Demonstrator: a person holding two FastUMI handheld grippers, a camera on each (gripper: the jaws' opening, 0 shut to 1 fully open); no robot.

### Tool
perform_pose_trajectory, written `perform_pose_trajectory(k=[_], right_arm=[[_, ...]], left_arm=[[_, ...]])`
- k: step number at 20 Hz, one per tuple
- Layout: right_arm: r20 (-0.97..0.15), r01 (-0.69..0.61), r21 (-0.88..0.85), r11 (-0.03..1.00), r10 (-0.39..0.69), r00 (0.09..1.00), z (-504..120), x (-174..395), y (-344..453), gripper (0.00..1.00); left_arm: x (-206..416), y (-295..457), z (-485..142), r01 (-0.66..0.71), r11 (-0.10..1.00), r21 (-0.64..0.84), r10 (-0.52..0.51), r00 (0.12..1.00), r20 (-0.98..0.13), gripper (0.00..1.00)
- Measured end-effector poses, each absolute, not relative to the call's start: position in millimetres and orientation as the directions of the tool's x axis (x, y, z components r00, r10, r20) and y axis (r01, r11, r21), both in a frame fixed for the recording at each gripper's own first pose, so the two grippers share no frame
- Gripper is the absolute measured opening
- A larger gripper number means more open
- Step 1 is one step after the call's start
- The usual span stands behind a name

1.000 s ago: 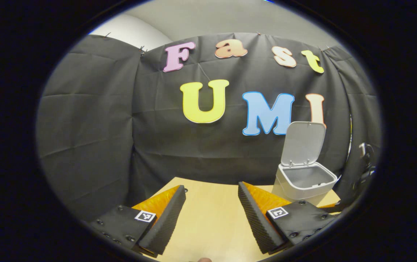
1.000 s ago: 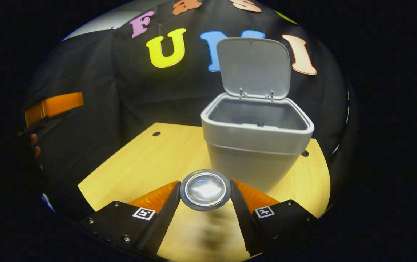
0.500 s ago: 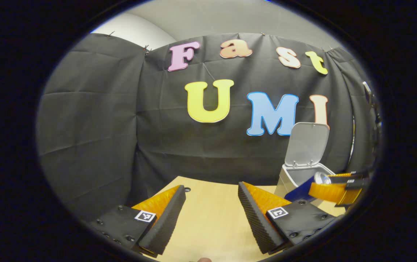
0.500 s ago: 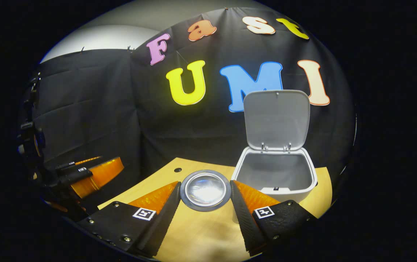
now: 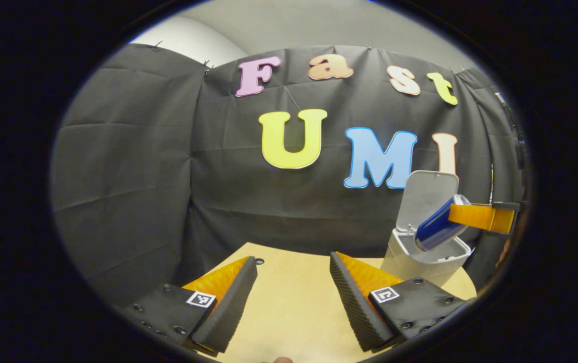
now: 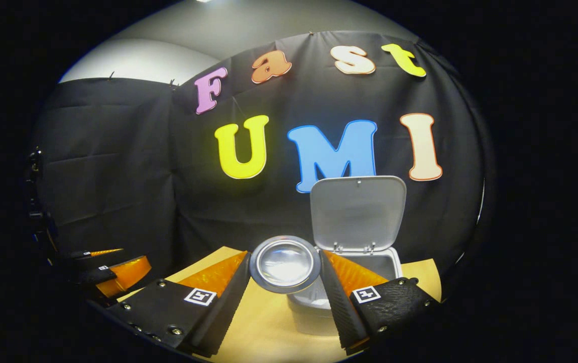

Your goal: Press the lid of the desktop garbage bin to open it, pick up the crumpled paper on the desktop and throw it into the bin, then pick up the pop can on the desktop and drop it into the bin, and finally close the garbage bin lid.

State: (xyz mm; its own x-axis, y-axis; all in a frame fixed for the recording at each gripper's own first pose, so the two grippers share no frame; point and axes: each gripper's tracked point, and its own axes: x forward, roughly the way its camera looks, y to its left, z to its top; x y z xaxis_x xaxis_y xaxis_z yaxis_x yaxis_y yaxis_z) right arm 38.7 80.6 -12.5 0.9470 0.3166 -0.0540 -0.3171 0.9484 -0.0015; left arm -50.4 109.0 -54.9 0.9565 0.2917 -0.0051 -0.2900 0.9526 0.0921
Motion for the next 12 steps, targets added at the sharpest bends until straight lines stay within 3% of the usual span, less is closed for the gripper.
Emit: perform_pose_trajectory(k=[12], right_arm=[[-0.101,-0.125,-0.067,0.99,0.118,0.988,-42,71,1,0.83]], left_arm=[[-35,101,-58,-0.268,0.957,0.113,0.272,0.962,-0.017,1.0]])
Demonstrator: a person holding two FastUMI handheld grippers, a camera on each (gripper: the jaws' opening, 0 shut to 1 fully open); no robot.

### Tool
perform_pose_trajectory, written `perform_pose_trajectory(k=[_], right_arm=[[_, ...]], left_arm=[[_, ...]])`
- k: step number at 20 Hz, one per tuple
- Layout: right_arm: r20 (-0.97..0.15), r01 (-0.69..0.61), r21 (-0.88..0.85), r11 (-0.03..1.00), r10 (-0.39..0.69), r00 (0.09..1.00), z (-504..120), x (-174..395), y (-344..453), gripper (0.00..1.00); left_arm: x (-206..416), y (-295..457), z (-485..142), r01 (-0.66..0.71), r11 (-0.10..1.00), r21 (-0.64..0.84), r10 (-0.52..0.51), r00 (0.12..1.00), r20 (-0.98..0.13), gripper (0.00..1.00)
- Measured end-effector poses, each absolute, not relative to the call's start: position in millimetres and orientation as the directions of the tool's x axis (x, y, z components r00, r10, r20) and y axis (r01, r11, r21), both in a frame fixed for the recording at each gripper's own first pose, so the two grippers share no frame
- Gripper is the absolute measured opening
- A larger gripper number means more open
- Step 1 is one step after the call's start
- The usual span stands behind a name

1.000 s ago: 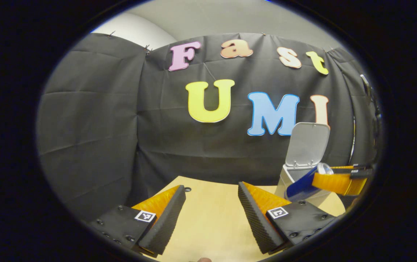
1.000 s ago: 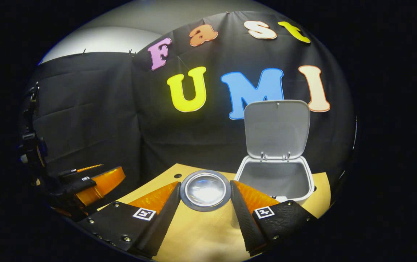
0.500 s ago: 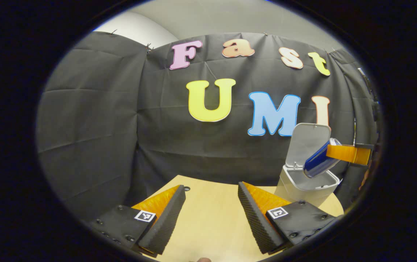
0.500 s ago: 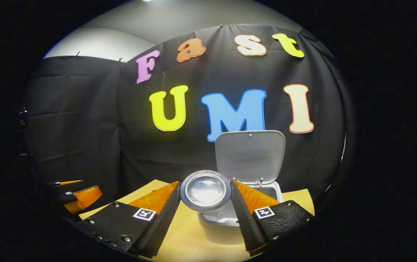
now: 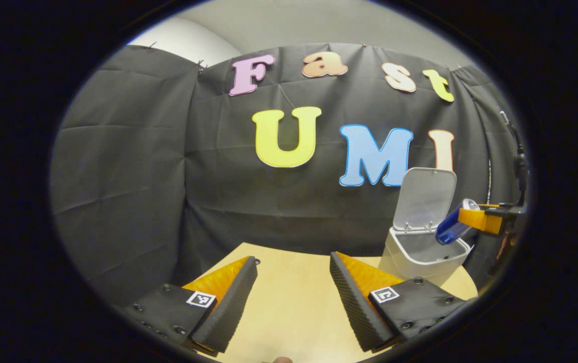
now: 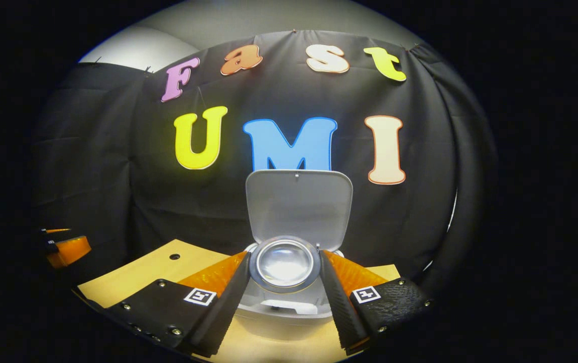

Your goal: Press the lid of the desktop garbage bin to open it, pick up the crumpled paper on the desktop and throw it into the bin, then pick up the pop can on the desktop and drop it into the bin, and finally close the garbage bin lid.

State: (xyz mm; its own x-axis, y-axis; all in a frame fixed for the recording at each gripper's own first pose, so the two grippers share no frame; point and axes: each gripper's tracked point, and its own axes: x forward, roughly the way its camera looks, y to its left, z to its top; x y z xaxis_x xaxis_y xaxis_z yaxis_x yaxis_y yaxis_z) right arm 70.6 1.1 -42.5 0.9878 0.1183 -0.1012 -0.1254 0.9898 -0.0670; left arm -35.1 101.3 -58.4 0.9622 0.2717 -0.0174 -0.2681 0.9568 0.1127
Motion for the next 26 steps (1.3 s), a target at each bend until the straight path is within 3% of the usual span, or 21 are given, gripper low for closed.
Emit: perform_pose_trajectory(k=[11,16,26], right_arm=[[-0.178,-0.058,-0.009,0.998,0.055,0.983,-73,74,-23,0.84],[-0.182,-0.051,0.005,0.999,0.051,0.982,-75,71,-24,0.9],[-0.174,-0.024,0.03,0.999,0.029,0.984,-72,62,-32,0.9]], left_arm=[[-27,94,-60,-0.245,0.961,0.128,0.251,0.968,-0.029,1.0],[-25,92,-62,-0.237,0.963,0.127,0.243,0.97,-0.032,1.0],[-24,90,-62,-0.221,0.968,0.119,0.226,0.973,-0.033,1.0]])
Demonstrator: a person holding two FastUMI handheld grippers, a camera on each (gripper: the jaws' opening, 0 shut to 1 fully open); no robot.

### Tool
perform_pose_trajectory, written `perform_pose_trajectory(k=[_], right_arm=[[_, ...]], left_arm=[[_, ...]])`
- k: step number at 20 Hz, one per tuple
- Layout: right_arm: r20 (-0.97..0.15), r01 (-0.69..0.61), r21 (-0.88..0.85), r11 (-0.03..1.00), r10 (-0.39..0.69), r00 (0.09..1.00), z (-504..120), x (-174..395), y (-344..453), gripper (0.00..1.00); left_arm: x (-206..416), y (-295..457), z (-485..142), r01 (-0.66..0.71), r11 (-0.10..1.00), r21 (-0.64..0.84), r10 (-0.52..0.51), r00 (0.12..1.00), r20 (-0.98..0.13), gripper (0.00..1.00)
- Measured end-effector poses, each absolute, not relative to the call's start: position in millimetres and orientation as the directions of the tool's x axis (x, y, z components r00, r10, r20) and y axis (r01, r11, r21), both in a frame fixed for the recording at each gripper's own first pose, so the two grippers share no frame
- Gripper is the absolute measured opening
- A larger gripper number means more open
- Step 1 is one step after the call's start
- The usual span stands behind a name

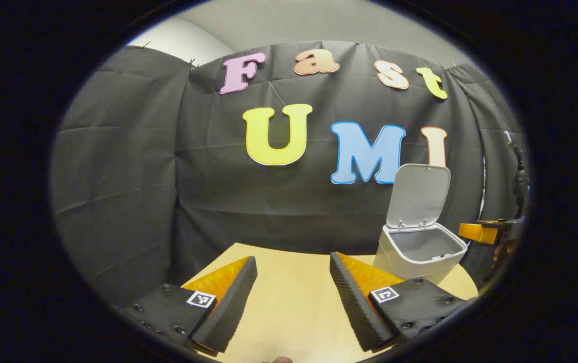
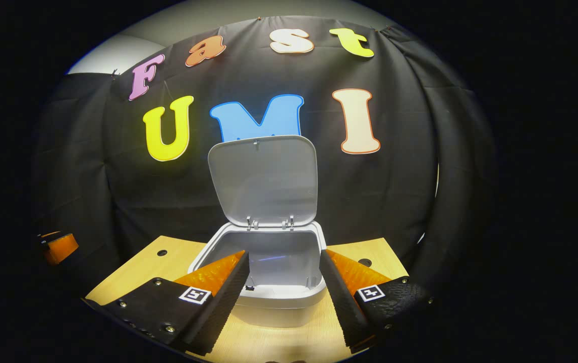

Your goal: Press the lid of the desktop garbage bin to open it, pick up the crumpled paper on the desktop and throw it into the bin, then pick up the pop can on the desktop and drop it into the bin, and finally close the garbage bin lid.

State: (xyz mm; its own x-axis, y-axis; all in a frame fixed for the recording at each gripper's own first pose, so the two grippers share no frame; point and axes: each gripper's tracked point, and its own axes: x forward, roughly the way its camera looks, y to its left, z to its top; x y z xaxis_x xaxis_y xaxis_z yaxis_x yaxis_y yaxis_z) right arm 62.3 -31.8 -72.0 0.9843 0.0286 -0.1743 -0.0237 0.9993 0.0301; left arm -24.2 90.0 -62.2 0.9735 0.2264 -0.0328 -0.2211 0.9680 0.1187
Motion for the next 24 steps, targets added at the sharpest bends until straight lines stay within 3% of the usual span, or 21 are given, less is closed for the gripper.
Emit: perform_pose_trajectory(k=[8,16,23,24], right_arm=[[-0.162,-0.017,0.034,0.999,0.022,0.987,-68,55,-33,0.9],[-0.065,-0.016,0.017,1.0,0.017,0.998,-13,77,-36,0.89],[0.009,-0.033,-0.007,0.999,0.033,0.999,32,114,-28,0.89],[0.018,-0.034,-0.011,0.999,0.034,0.999,38,121,-26,0.89]], left_arm=[[-21,84,-61,-0.201,0.971,0.127,0.207,0.978,-0.031,1.0],[-15,83,-63,-0.194,0.973,0.123,0.2,0.979,-0.04,1.0],[-8,94,-69,-0.216,0.969,0.117,0.224,0.973,-0.056,0.91],[-7,96,-70,-0.22,0.968,0.117,0.228,0.972,-0.059,1.0]])
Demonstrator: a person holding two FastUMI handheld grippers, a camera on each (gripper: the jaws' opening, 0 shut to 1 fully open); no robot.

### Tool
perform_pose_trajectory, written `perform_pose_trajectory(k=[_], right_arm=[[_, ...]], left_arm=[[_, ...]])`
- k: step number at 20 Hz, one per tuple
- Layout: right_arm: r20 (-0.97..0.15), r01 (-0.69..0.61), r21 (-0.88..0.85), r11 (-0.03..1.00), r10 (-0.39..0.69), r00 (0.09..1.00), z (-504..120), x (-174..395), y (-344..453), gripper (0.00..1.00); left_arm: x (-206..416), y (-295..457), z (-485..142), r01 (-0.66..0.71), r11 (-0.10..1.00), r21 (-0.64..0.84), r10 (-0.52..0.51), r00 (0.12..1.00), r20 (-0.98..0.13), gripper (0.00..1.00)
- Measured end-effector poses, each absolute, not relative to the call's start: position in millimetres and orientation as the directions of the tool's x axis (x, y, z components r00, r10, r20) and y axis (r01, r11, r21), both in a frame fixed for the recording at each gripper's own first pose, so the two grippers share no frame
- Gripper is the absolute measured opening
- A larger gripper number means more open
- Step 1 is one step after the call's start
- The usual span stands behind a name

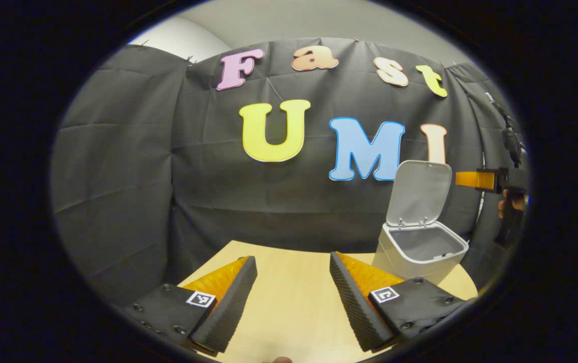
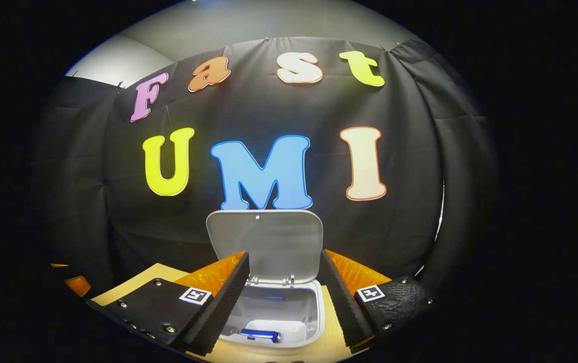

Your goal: Press the lid of the desktop garbage bin to open it, pick up the crumpled paper on the desktop and throw it into the bin, then pick up the pop can on the desktop and drop it into the bin, and finally close the garbage bin lid.

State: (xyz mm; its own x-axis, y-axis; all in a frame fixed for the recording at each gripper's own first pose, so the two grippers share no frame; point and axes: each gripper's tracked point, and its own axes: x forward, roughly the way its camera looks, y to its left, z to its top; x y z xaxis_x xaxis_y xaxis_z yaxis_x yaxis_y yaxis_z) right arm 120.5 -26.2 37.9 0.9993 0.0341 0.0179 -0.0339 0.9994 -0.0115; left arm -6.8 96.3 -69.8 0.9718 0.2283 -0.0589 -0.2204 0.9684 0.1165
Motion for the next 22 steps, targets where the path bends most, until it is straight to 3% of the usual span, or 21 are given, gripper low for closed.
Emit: perform_pose_trajectory(k=[1,5,8,9,15,22], right_arm=[[0.029,-0.036,-0.014,0.999,0.036,0.999,43,127,-24,0.89],[0.082,-0.042,-0.019,0.999,0.043,0.996,71,147,-15,0.89],[0.109,-0.044,-0.017,0.999,0.046,0.993,83,161,-10,0.89],[0.12,-0.041,-0.015,0.999,0.043,0.992,87,165,-10,0.89],[0.175,0.01,-0.022,1.0,-0.006,0.985,98,193,-11,0.89],[0.136,0.029,-0.014,0.999,-0.027,0.99,83,213,-11,0.89]], left_arm=[[-6,99,-71,-0.225,0.967,0.117,0.233,0.97,-0.061,0.91],[-1,108,-75,-0.247,0.963,0.11,0.255,0.964,-0.073,0.91],[2,114,-80,-0.265,0.959,0.098,0.273,0.959,-0.081,1.0],[2,117,-82,-0.272,0.957,0.096,0.28,0.956,-0.084,0.96],[3,134,-86,-0.322,0.943,0.083,0.329,0.94,-0.092,0.96],[2,154,-91,-0.368,0.927,0.071,0.374,0.921,-0.106,0.96]])
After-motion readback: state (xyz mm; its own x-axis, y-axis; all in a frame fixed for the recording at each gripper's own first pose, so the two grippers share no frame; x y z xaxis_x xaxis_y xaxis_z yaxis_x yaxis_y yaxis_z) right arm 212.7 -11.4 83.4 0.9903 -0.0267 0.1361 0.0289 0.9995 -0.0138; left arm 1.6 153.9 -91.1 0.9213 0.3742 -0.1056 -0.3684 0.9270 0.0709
